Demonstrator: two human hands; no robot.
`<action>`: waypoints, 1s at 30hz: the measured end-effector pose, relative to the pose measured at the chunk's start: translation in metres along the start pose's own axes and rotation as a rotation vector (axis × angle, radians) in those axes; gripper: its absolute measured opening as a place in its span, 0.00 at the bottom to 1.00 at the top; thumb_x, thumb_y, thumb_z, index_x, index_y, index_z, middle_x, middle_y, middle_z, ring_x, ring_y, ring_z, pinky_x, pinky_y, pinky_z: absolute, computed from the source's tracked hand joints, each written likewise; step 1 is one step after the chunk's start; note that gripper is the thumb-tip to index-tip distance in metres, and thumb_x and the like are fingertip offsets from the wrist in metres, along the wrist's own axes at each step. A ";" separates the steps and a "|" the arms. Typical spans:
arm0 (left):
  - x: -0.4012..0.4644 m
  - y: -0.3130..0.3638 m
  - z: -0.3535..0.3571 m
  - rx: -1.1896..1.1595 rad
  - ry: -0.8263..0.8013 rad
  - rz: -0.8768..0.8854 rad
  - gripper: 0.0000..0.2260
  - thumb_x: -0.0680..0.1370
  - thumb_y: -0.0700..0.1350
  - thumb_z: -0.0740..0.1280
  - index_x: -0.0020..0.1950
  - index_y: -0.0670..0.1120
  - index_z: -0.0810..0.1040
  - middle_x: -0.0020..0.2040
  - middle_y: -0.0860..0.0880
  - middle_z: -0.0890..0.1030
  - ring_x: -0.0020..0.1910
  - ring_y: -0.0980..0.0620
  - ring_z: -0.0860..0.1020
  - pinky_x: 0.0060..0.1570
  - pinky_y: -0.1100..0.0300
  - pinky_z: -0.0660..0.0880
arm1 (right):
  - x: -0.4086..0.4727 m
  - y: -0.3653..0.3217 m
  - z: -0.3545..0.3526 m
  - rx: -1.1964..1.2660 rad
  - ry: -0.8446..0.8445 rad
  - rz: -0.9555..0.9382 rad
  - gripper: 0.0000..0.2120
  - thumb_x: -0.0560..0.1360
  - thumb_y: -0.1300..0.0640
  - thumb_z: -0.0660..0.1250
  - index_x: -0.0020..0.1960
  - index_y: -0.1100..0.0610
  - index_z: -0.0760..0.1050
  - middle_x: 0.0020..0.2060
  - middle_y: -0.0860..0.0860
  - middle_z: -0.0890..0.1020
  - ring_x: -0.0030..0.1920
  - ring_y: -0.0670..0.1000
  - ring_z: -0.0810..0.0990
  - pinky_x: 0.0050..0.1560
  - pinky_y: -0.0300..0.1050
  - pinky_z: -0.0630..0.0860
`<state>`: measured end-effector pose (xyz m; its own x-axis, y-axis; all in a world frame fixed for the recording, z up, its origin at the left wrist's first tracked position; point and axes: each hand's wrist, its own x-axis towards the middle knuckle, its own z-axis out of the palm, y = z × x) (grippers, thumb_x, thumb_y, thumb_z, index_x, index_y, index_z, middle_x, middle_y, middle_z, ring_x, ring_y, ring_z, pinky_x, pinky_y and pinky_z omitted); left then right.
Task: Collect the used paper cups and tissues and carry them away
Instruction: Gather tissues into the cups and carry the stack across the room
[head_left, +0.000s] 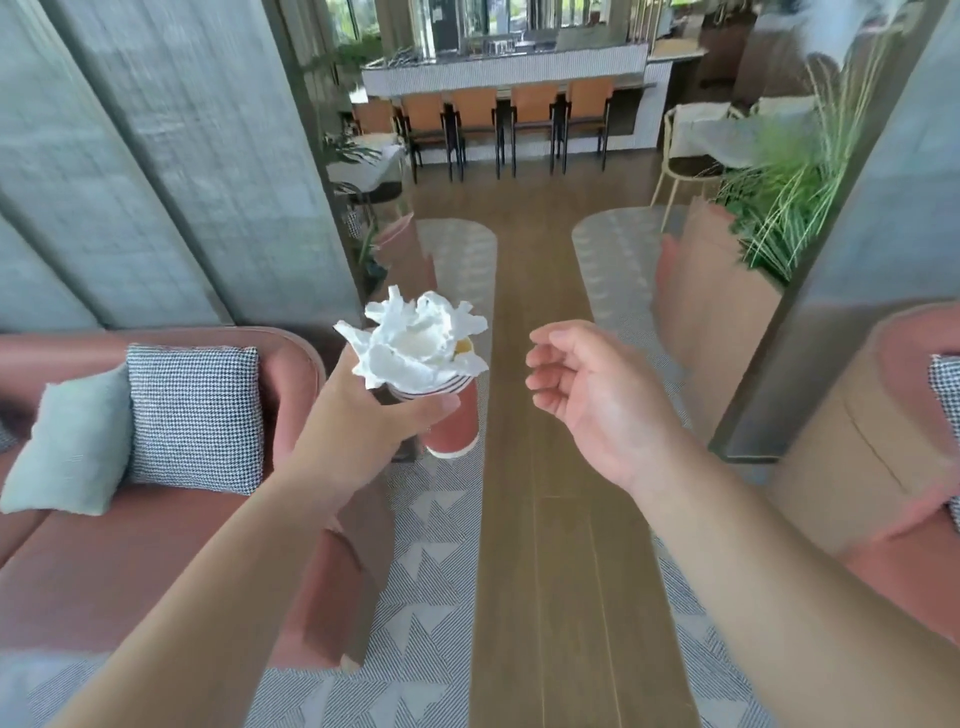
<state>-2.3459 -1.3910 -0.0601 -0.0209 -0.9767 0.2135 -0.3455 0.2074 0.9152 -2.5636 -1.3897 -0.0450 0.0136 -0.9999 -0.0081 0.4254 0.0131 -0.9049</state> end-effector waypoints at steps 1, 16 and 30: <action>0.015 -0.001 0.006 -0.025 0.002 0.022 0.30 0.68 0.43 0.83 0.67 0.49 0.77 0.52 0.63 0.86 0.49 0.68 0.83 0.46 0.75 0.76 | 0.015 -0.003 -0.004 0.001 0.009 0.000 0.09 0.76 0.60 0.62 0.42 0.56 0.80 0.33 0.50 0.80 0.32 0.48 0.77 0.34 0.39 0.73; 0.280 -0.087 0.013 -0.133 -0.033 0.000 0.28 0.64 0.46 0.81 0.61 0.60 0.78 0.54 0.62 0.86 0.52 0.64 0.83 0.47 0.71 0.77 | 0.277 0.023 -0.002 0.024 0.054 -0.008 0.14 0.77 0.62 0.61 0.38 0.53 0.82 0.34 0.51 0.80 0.33 0.49 0.77 0.35 0.40 0.74; 0.571 -0.143 0.004 -0.210 -0.147 0.027 0.33 0.65 0.46 0.81 0.68 0.53 0.76 0.59 0.58 0.85 0.58 0.59 0.83 0.52 0.64 0.80 | 0.549 0.014 0.033 -0.122 0.148 -0.023 0.06 0.70 0.59 0.65 0.38 0.54 0.81 0.33 0.50 0.80 0.32 0.49 0.77 0.34 0.39 0.74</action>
<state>-2.3127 -1.9783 -0.0704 -0.1693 -0.9650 0.2003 -0.1413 0.2249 0.9641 -2.5199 -1.9387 -0.0482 -0.1320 -0.9904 -0.0413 0.3108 -0.0017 -0.9505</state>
